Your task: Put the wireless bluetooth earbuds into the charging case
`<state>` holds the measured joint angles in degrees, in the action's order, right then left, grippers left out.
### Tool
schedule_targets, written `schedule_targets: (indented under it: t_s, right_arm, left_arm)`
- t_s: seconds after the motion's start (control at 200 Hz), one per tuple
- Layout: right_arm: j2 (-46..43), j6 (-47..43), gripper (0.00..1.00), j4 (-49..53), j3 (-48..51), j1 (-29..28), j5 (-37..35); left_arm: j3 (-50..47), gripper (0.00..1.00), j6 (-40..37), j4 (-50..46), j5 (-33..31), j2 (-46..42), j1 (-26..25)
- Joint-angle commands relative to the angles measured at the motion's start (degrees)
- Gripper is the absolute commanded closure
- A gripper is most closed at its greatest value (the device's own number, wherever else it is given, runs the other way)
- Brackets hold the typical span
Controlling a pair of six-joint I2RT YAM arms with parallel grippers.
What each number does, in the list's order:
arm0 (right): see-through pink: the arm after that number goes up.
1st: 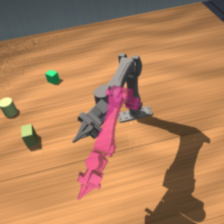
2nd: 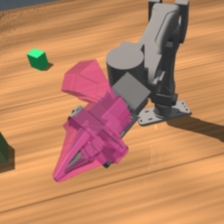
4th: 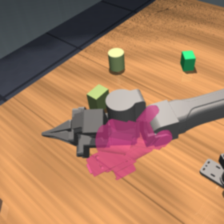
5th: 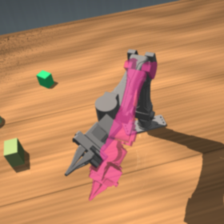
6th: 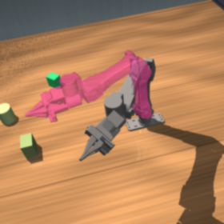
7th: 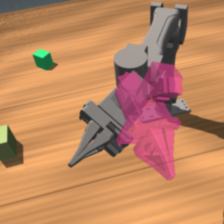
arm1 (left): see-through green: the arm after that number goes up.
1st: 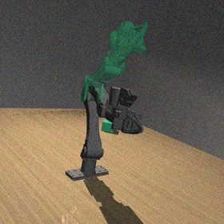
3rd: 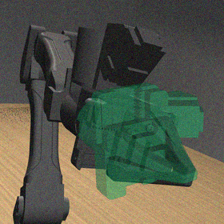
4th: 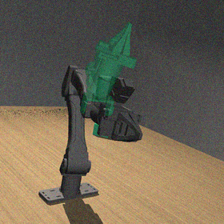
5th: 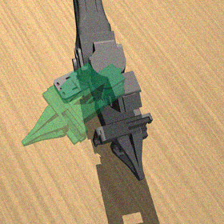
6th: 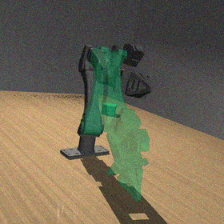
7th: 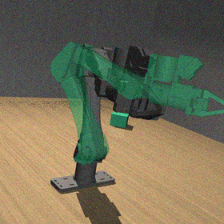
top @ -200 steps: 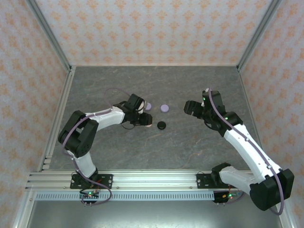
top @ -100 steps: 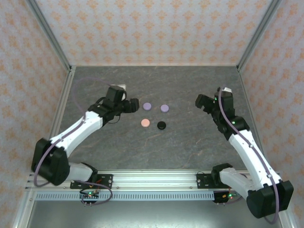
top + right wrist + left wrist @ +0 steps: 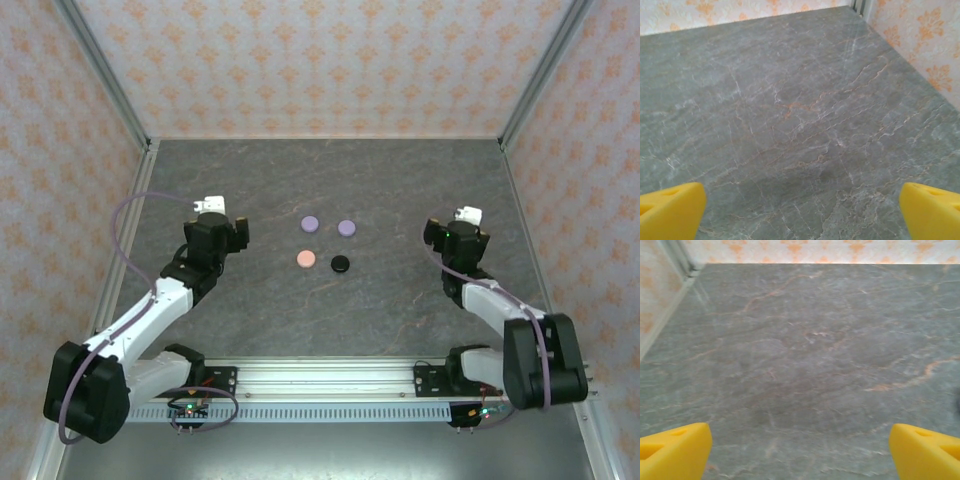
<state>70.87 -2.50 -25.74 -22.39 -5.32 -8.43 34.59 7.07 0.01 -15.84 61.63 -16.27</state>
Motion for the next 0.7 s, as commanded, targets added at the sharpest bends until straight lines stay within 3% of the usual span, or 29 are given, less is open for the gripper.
schedule_targets:
  t_s: [0.0, 0.175, 0.28, 0.38, 0.445, 0.495, 0.561, 0.691]
  right_arm:
    - [1.54, -3.27, 0.01, -12.78, 0.98, 0.62, 4.25]
    - [5.71, -3.62, 0.01, -27.02, 8.06, 0.75, 6.68]
    - [9.14, -4.24, 0.01, -23.46, 4.36, 0.80, 7.73]
    - [18.13, -2.61, 0.01, -25.24, 0.19, 1.43, 4.65]
    - [15.58, 0.40, 0.01, -15.21, -2.52, 4.85, 8.62]
    - [17.10, 0.48, 0.01, -21.76, -0.67, 5.13, 9.21]
    - [15.85, 0.48, 0.01, -16.71, -1.99, 5.11, 9.17]
    - [16.38, 0.29, 0.01, -19.23, -1.37, 5.06, 9.21]
  left_arm:
    - [-1.86, 0.08, -3.78, 7.50, -4.73, 0.78, 0.79]
    - [-6.36, 0.08, -6.64, 18.52, -5.45, 4.70, 1.75]
    - [-8.66, 0.08, -8.05, 25.77, -2.53, 7.38, 3.24]
    - [-9.93, 0.08, -9.25, 29.31, -1.15, 9.96, 4.80]
    - [-12.54, 0.08, -8.84, 34.50, 0.91, 11.27, 6.38]
    - [-13.50, 0.08, -8.32, 36.03, 2.84, 11.64, 7.68]
    - [-14.29, 0.07, -8.65, 37.54, 5.72, 11.37, 9.04]
    - [-14.18, 0.08, -8.35, 37.20, 11.42, 11.38, 11.42]
